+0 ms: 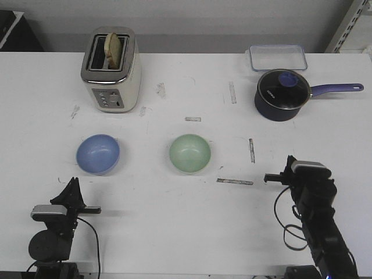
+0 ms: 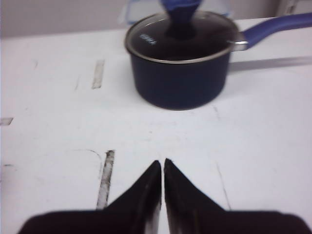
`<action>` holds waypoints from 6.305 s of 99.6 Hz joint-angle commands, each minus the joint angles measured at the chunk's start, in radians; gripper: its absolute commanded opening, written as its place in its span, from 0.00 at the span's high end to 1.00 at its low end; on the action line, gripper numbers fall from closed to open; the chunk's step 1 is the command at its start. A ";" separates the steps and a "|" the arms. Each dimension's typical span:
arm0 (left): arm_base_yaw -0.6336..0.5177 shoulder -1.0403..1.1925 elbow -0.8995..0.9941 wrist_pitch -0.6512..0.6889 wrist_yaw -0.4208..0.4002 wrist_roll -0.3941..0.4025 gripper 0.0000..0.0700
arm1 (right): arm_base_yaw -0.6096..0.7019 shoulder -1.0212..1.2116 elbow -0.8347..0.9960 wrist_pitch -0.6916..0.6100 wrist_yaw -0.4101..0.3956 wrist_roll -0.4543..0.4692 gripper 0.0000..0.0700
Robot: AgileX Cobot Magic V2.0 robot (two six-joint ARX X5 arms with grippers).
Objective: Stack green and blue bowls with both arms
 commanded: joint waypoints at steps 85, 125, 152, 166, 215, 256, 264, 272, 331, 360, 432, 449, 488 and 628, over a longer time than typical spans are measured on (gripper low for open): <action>0.000 -0.002 -0.021 0.012 0.002 0.013 1.00 | -0.003 -0.669 -0.119 -0.135 -0.032 -0.081 1.00; 0.000 -0.002 -0.021 0.013 0.002 0.012 1.00 | -0.003 -0.669 -0.119 -0.125 -0.028 0.003 1.00; 0.000 -0.002 -0.021 0.016 0.002 0.008 1.00 | -0.003 -0.669 -0.119 -0.115 -0.028 0.003 1.00; 0.000 -0.002 -0.019 0.026 0.002 -0.083 1.00 | -0.003 -0.669 -0.119 -0.115 -0.028 0.003 1.00; 0.000 0.158 0.259 -0.205 -0.029 -0.112 1.00 | -0.003 -0.669 -0.119 -0.115 -0.028 0.003 1.00; 0.000 0.613 0.635 -0.484 -0.029 -0.116 1.00 | -0.003 -0.669 -0.119 -0.115 -0.028 0.003 1.00; 0.000 0.718 0.713 -0.559 -0.029 -0.116 1.00 | -0.003 -0.669 -0.119 -0.115 -0.028 0.003 1.00; 0.000 0.816 0.784 -0.624 -0.029 -0.116 1.00 | -0.003 -0.669 -0.119 -0.115 -0.028 0.003 1.00; 0.208 1.312 1.188 -0.961 0.321 -0.201 0.77 | -0.003 -0.669 -0.119 -0.115 -0.028 0.003 1.00; 0.267 1.457 1.205 -0.932 0.316 -0.196 0.47 | -0.003 -0.669 -0.119 -0.115 -0.027 0.003 1.00; 0.230 1.676 1.205 -0.829 0.316 -0.186 1.00 | -0.003 -0.669 -0.119 -0.115 -0.027 0.003 1.00; 0.201 1.676 1.250 -0.879 0.315 -0.187 1.00 | -0.003 -0.669 -0.119 -0.115 -0.028 0.003 1.00; -0.007 1.676 1.519 -1.023 0.317 -0.218 1.00 | -0.003 -0.669 -0.119 -0.115 -0.028 0.003 1.00; -0.484 1.793 1.526 -0.673 0.439 -0.338 0.30 | -0.003 -0.669 -0.119 -0.111 -0.028 0.003 1.00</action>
